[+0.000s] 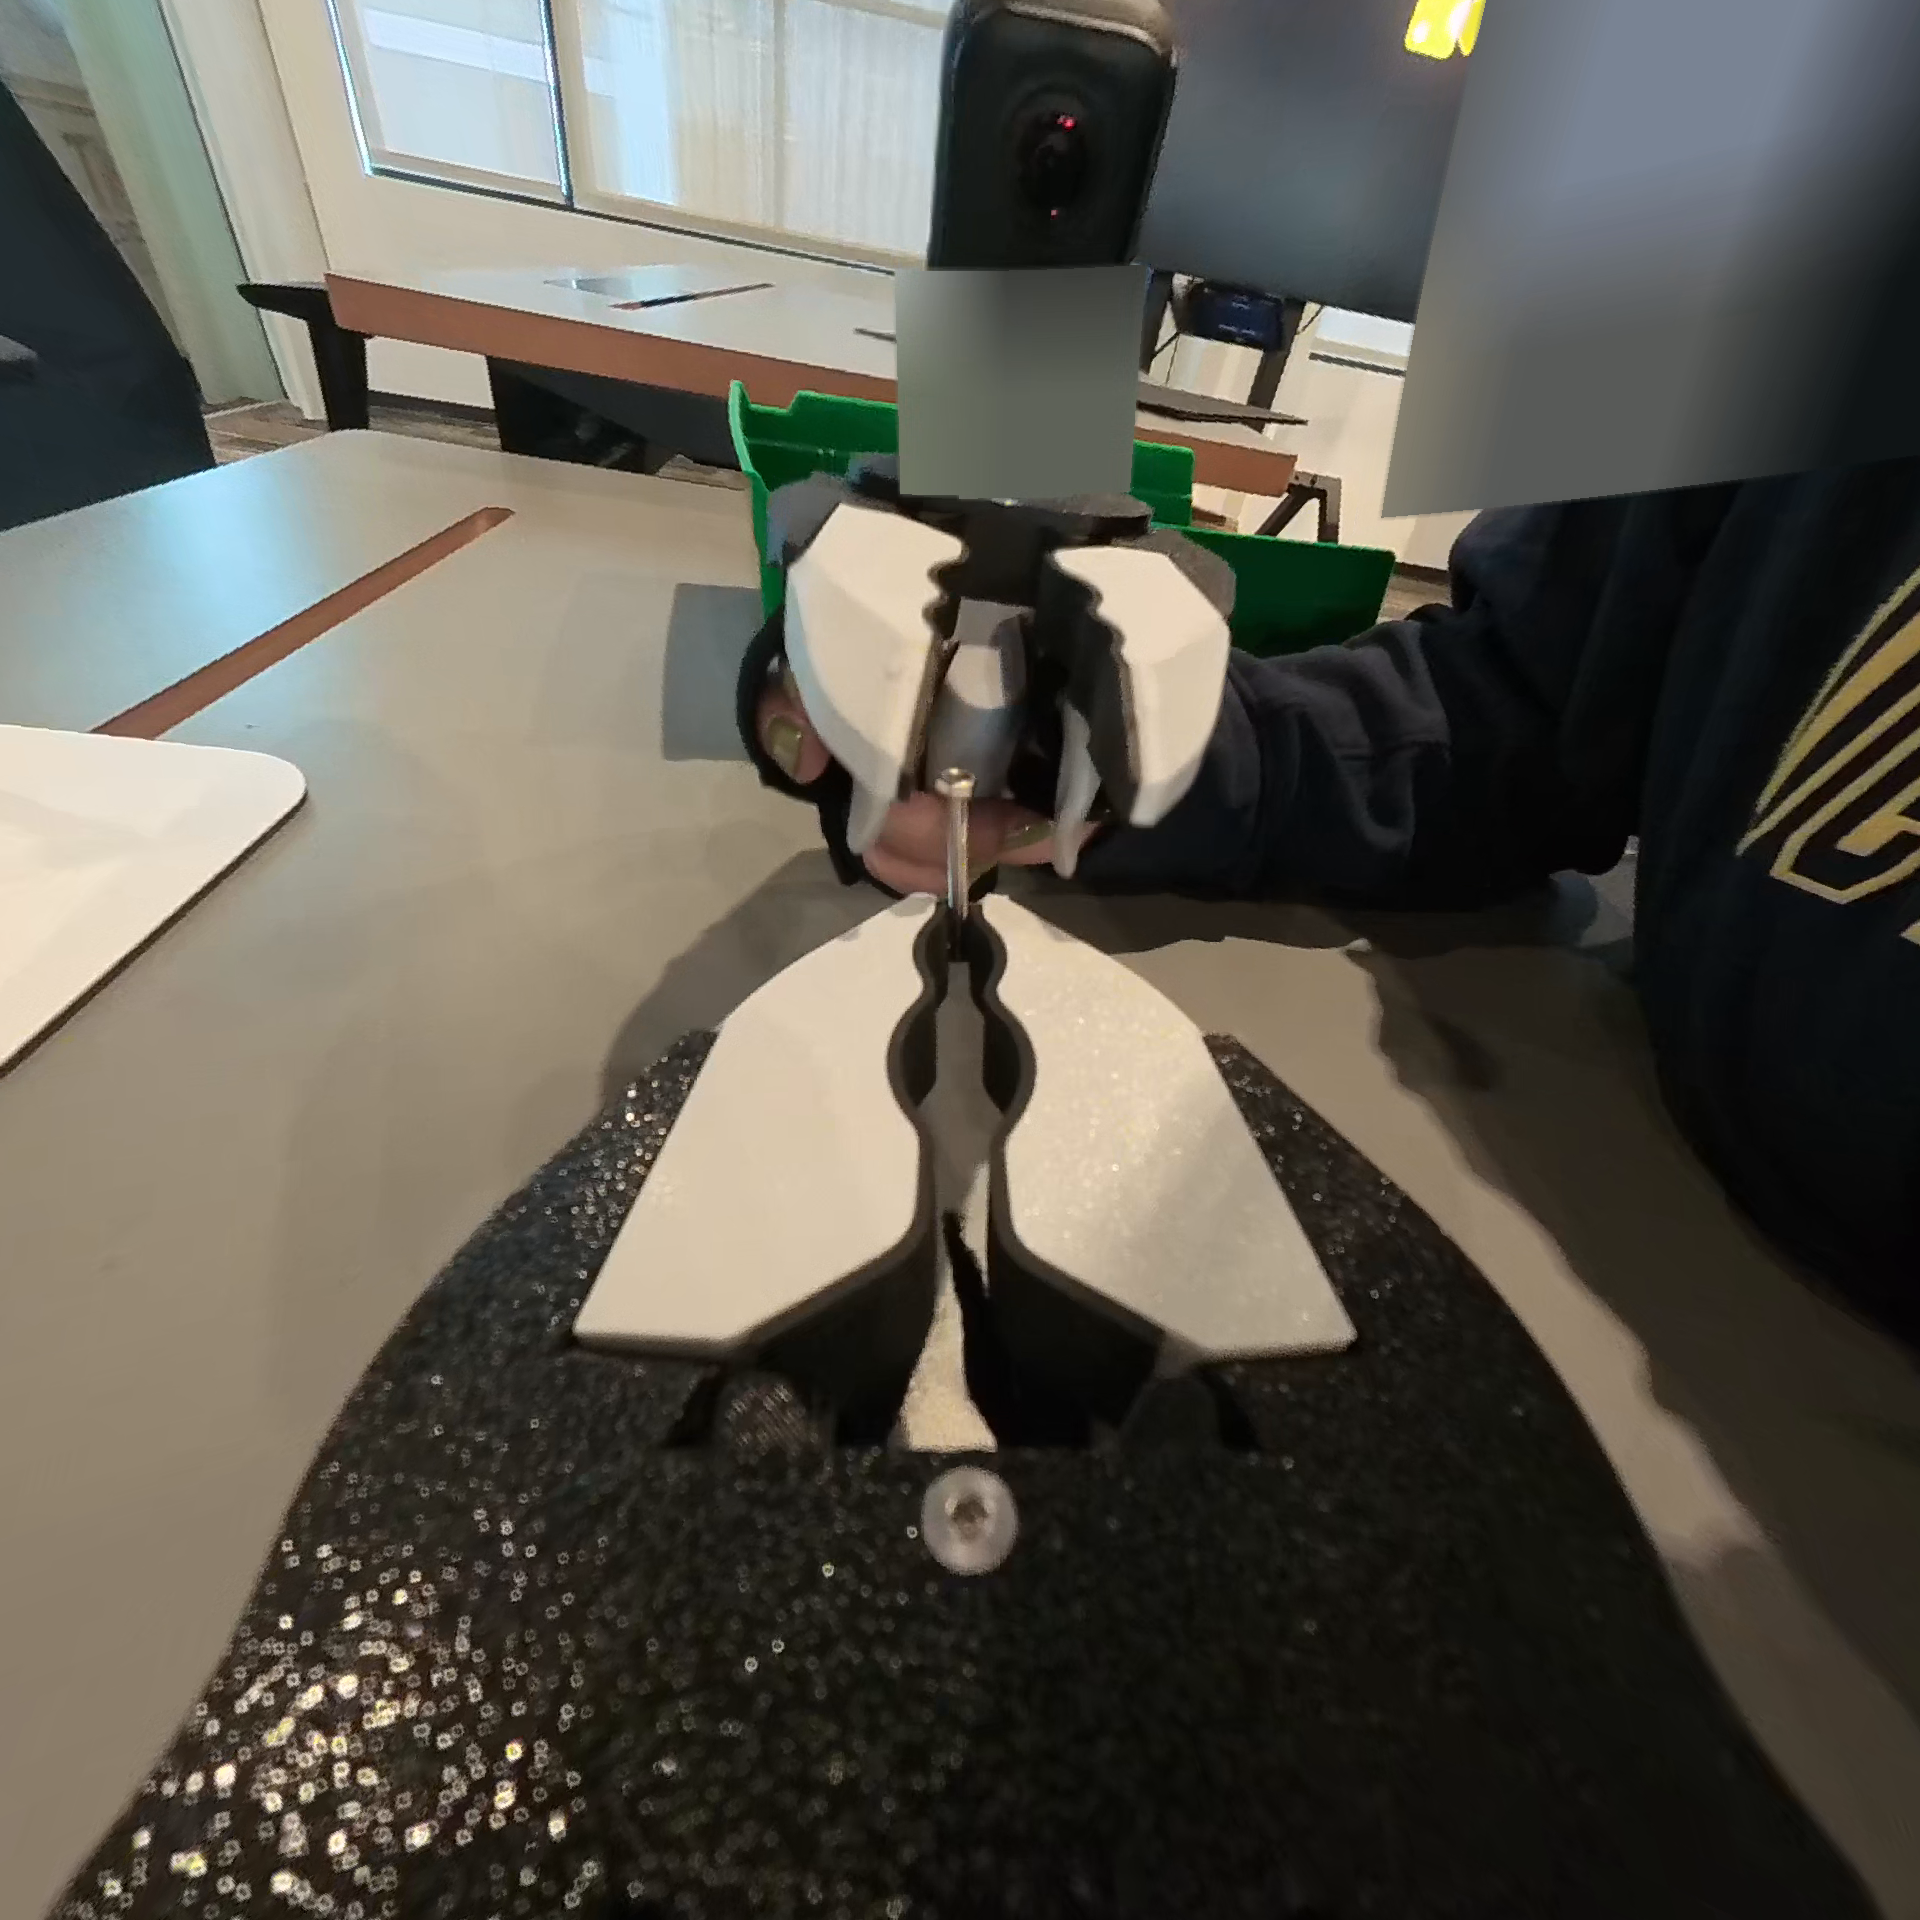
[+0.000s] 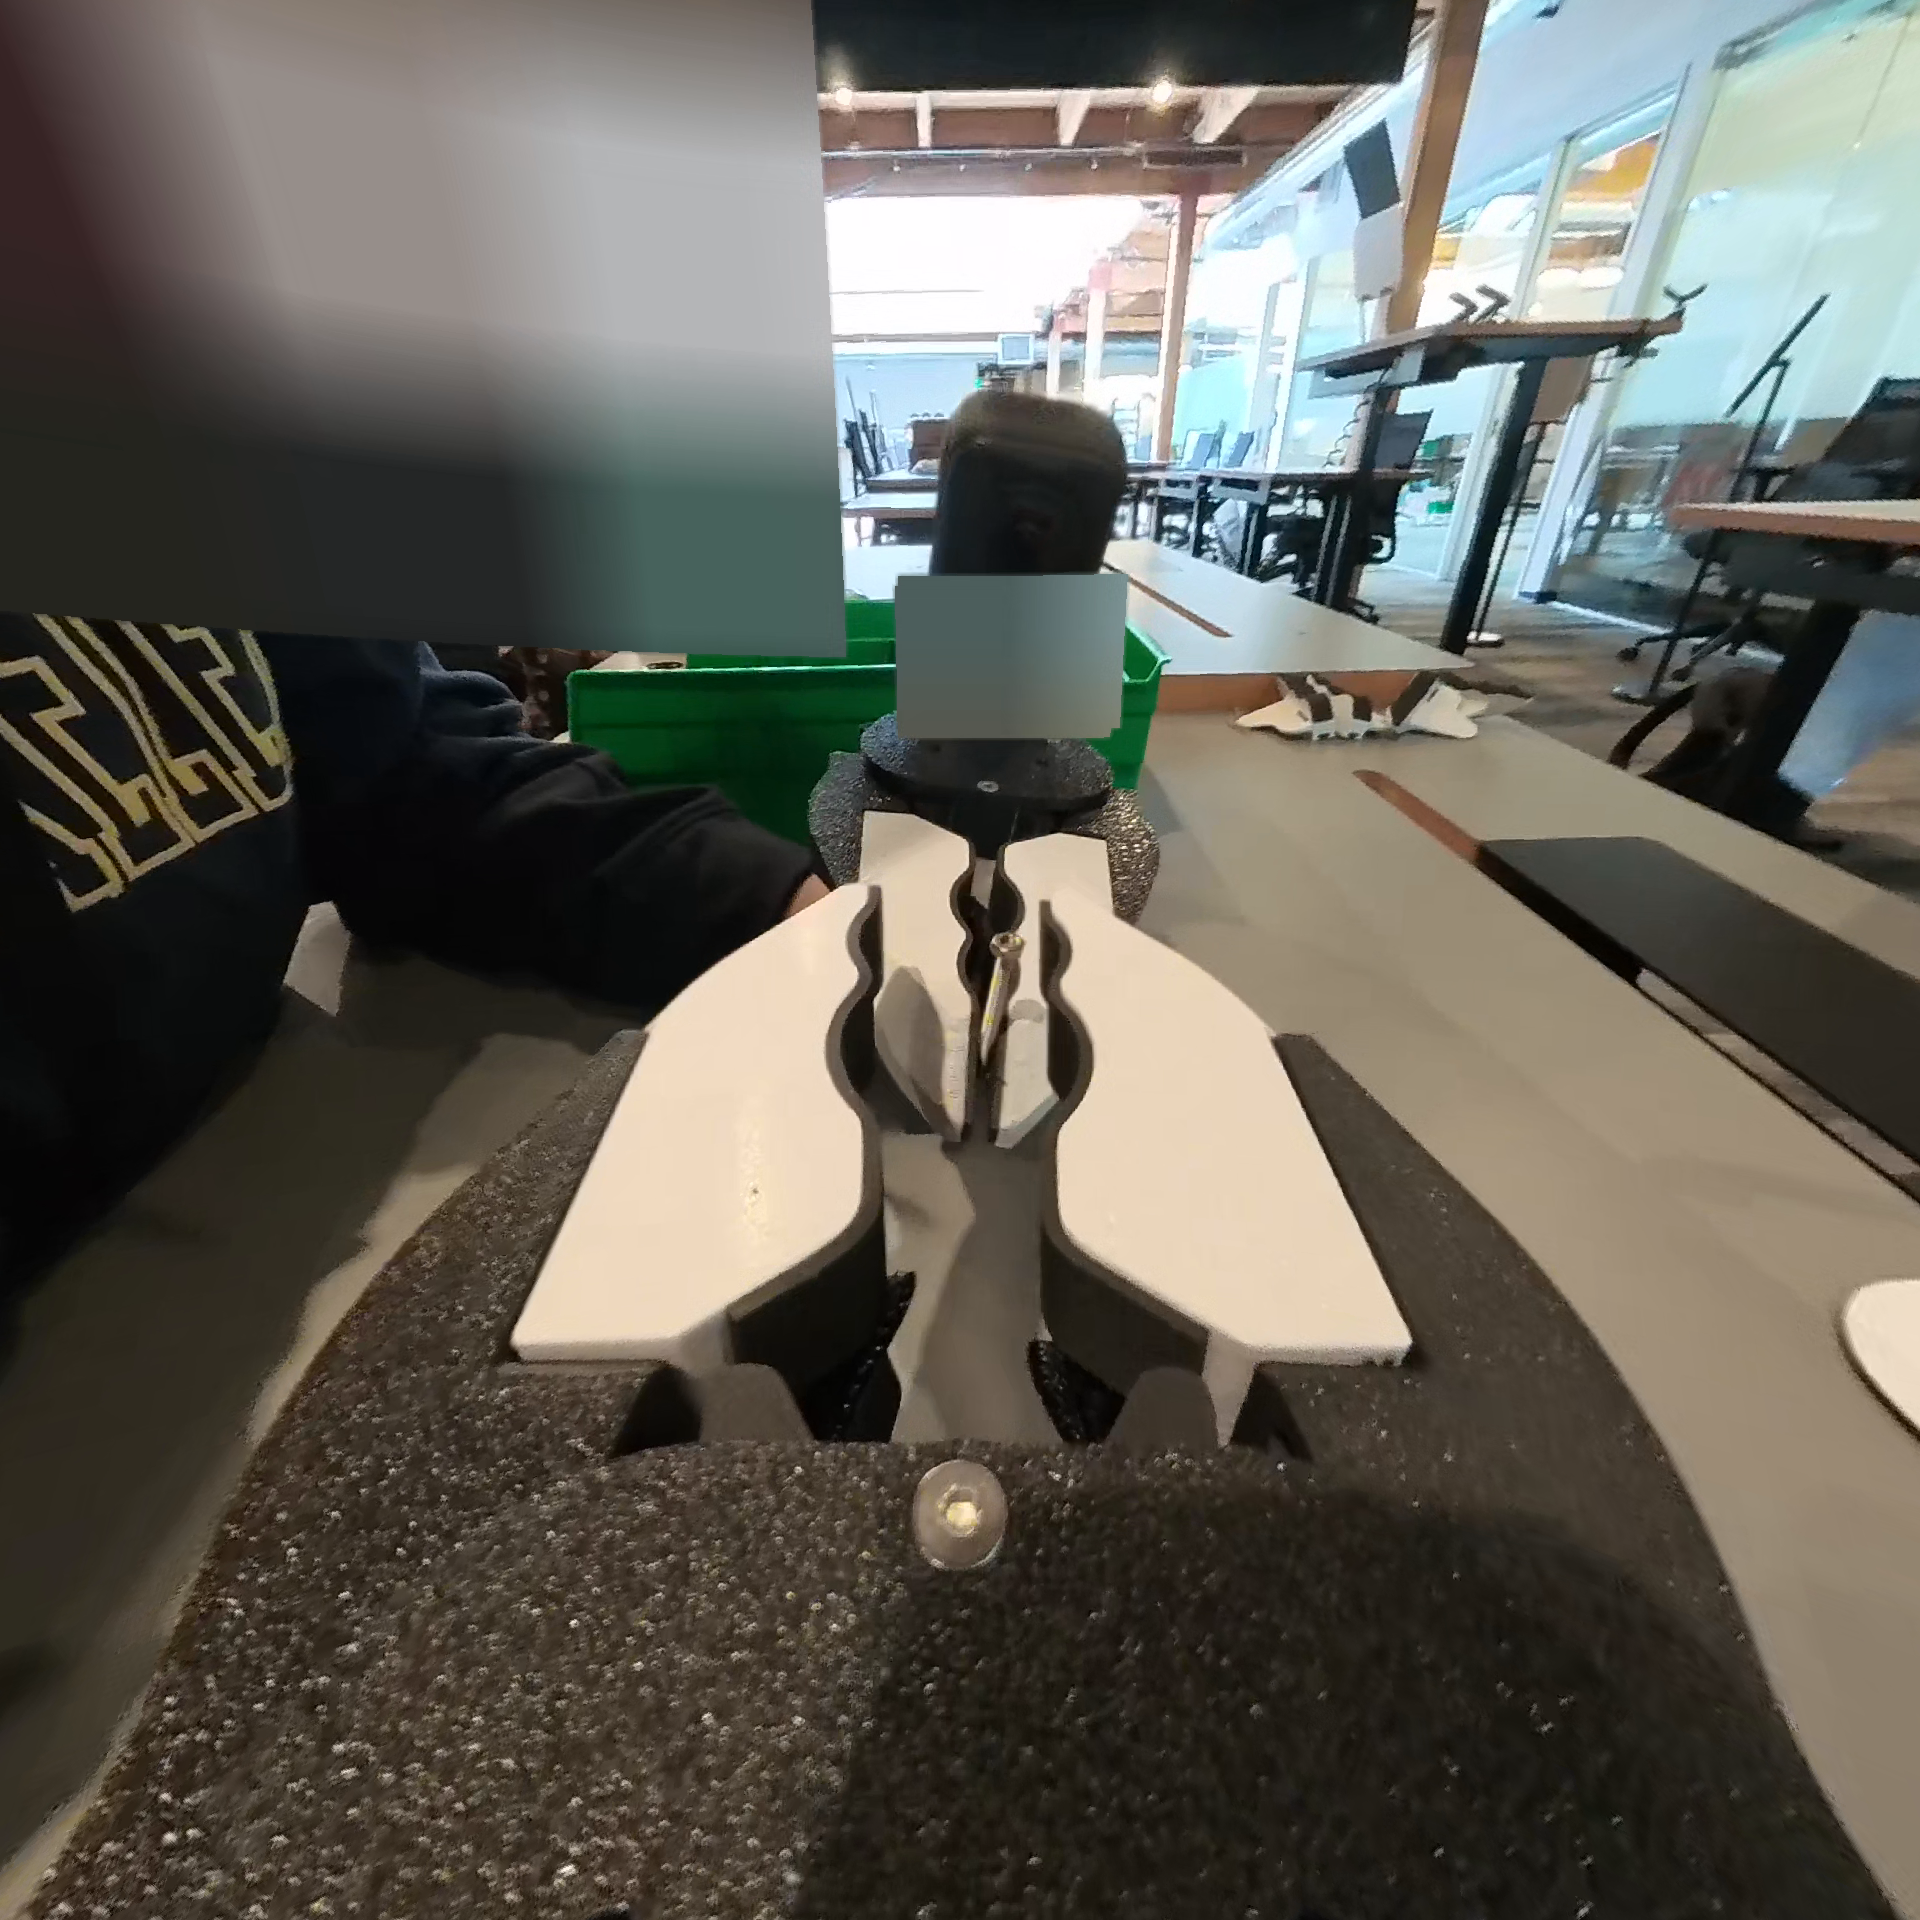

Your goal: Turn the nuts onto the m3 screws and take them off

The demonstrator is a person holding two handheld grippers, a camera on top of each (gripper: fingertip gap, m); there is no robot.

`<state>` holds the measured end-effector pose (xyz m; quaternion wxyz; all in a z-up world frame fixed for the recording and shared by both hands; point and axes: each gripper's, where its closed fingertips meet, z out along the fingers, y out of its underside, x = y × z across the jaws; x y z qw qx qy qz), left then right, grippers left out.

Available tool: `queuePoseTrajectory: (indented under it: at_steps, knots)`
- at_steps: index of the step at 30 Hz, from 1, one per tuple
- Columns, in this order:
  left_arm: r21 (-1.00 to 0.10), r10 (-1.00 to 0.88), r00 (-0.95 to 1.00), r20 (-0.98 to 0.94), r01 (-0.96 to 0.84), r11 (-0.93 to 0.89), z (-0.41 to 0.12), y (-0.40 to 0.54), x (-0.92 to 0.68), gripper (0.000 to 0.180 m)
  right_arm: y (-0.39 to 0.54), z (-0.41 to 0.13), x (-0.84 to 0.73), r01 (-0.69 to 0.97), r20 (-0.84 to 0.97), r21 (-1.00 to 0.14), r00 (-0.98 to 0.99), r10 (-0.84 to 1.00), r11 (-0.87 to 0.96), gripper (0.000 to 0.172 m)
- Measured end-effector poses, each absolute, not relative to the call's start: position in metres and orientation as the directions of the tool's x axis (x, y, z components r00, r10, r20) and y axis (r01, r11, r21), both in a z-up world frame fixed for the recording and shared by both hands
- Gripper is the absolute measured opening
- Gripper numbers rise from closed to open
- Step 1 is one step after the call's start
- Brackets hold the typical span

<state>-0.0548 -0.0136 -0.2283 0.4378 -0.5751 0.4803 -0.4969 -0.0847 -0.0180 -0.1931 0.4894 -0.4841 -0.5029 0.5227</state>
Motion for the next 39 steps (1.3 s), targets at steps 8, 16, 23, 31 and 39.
queuePoseTrajectory:
  at_steps: [8,16,23,31,39]
  knots:
    - [-0.981,-0.985,0.043,0.17,-0.087,-0.173,-0.224,-0.01,-0.055,0.002,-0.017,-0.194,-0.08,-0.028,-0.022,-0.999,-0.062,0.998,-0.024,0.023]
    - [-0.981,-0.984,0.04,0.172,-0.088,-0.175,-0.224,-0.011,-0.056,0.002,-0.015,-0.192,-0.082,-0.037,-0.015,-0.999,-0.037,0.999,-0.016,0.022]
    - [-0.98,-0.985,0.035,0.169,-0.098,-0.172,-0.226,-0.012,-0.055,0.002,-0.01,-0.195,-0.083,-0.019,-0.013,-1.0,-0.003,1.0,-0.013,0.014]
    - [-0.981,-0.986,0.043,0.16,-0.101,-0.164,-0.226,-0.012,-0.055,0.002,-0.007,-0.197,-0.084,-0.001,-0.008,-1.0,0.027,1.0,-0.008,0.006]
    - [-0.984,-0.983,0.118,0.144,-0.088,-0.155,-0.226,-0.003,-0.057,0.002,0.001,-0.197,-0.088,0.004,0.017,-1.0,0.12,0.993,0.017,0.006]
